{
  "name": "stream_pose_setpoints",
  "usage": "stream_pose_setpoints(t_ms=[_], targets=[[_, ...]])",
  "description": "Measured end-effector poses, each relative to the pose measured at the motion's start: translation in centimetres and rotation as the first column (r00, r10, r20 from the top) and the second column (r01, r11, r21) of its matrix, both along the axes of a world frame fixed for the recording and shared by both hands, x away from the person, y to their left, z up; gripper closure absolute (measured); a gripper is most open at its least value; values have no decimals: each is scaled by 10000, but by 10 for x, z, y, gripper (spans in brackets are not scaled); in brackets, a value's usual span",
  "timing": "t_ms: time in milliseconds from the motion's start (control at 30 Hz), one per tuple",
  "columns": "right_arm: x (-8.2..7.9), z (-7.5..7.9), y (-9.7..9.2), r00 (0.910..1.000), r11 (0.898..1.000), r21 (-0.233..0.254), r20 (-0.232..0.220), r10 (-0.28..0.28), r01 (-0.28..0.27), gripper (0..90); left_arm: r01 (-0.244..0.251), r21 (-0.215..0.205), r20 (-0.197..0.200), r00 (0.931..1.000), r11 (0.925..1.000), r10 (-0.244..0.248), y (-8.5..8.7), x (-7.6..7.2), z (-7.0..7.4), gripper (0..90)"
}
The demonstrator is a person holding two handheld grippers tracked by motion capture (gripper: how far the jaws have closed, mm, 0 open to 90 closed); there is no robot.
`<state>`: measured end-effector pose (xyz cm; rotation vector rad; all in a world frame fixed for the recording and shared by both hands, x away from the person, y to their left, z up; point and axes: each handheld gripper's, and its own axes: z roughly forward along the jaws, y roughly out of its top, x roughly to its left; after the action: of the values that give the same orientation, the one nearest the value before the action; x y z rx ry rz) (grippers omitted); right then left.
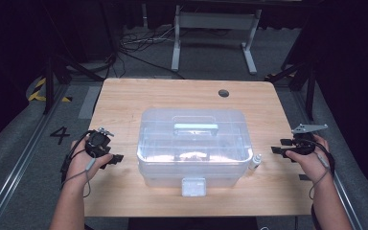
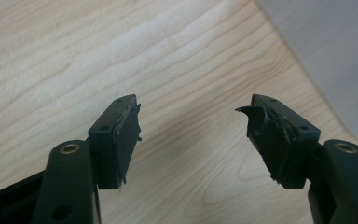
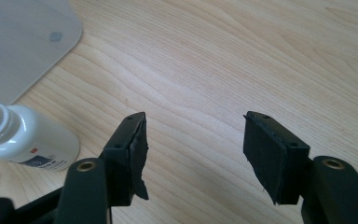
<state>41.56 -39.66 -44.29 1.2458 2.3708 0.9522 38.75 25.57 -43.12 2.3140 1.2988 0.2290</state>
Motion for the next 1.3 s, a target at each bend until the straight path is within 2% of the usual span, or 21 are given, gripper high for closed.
stream_pose_setpoints(t_ms=[33, 67, 167, 200, 233, 367, 433, 567, 700, 767, 833, 867, 900, 967, 1000, 1067, 1133, 1167, 1233, 1267, 1300], targets=[[0, 0, -1, 10000, 10000, 18, -11, -26, 26, 413, 99, -131, 341, 9994, 9999, -95, 1, 0, -1, 315], [-1, 1, -1, 10000, 10000, 16, -87, -48, 48, 418, 251, 21, 607, 9978, 9997, -252, 2, -1, -3, 319], [-1, 2, -2, 10000, 9999, 136, -35, -89, 90, 430, 203, 371, 470, 9987, 9991, -220, 2, -1, -6, 339], [-1, 3, -1, 9999, 9999, 126, -70, -91, 92, 433, 198, 597, 236, 9995, 9980, -212, 4, -1, -7, 371], [-1, 3, -1, 9999, 9999, 90, -129, -108, 109, 436, 189, 638, 216, 9996, 9978, -203, 5, -1, -7, 395], [-1, 2, 2, 9998, 10000, 20, -209, -56, 56, 442, -91, 154, 110, 9999, 9998, 89, 9, -1, -6, 362], [0, 1, 3, 9997, 10000, -55, -243, -7, 6, 443, -68, -42, 128, 9999, 10000, 69, 10, -2, -4, 329], [-1, 3, 4, 9998, 9999, -98, -173, -27, 26, 448, 41, -231, 373, 9993, 9997, -33, 7, -4, 4, 330], [-2, 5, 3, 9999, 9999, -141, -105, -48, 46, 449, 254, -80, 528, 9983, 9996, -249, 3, -5, 15, 389], [-3, 4, 3, 9999, 9998, -197, -85, -54, 52, 451, 273, -58, 634, 9976, 9996, -269, 1, -6, 20, 386], [-4, 5, 1, 9998, 9997, -213, -121, -125, 123, 456, 238, -322, 836, 9963, 9992, -210, 1, -5, 22, 376], [-4, 5, 0, 9999, 9997, -213, -86, -112, 110, 461, 208, -498, 803, 9966, 9985, -168, 1, -5, 21, 371], [-5, 5, -1, 9999, 9997, -220, -82, -87, 85, 470, 208, -498, 803, 9966, 9985, -168, 1, -5, 21, 382], [-6, 6, -1, 9999, 9998, -180, -81, -110, 108, 481, 326, -733, 778, 9966, 9968, -269, 2, -5, 19, 410], [-6, 6, -2, 10000, 9999, -135, -52, 22, -23, 499, 485, -1022, 755, 9963, 9936, -409, 4, -4, 19, 448], [-6, 6, -2, 10000, 10000, -34, 4, 76, -76, 500, 564, -1134, 719, 9962, 9919, -485, 4, -4, 21, 454], [-7, 7, -2, 9997, 9997, -81, 94, 229, -228, 508, 727, -1121, 1067, 9924, 9910, -607, 2, -5, 26, 455], [-7, 8, -2, 9992, 9993, -217, 250, 304, -299, 508, 715, -1208, 1189, 9913, 9901, -570, 0, -6, 30, 458], [-7, 8, -1, 9990, 9991, -211, 218, 378, -373, 509, 847, -1417, 1487, 9868, 9863, -634, -4, -8, 36, 456], [-7, 8, -2, 9981, 9987, -189, 385, 472, -465, 508, 832, -1591, 1476, 9873, 9838, -596, -6, -9, 38, 456], [-7, 9, -2, 9991, 9993, -75, 240, 357, -355, 508, 794, -1633, 1476, 9875, 9834, -552, -7, -10, 41, 457]])
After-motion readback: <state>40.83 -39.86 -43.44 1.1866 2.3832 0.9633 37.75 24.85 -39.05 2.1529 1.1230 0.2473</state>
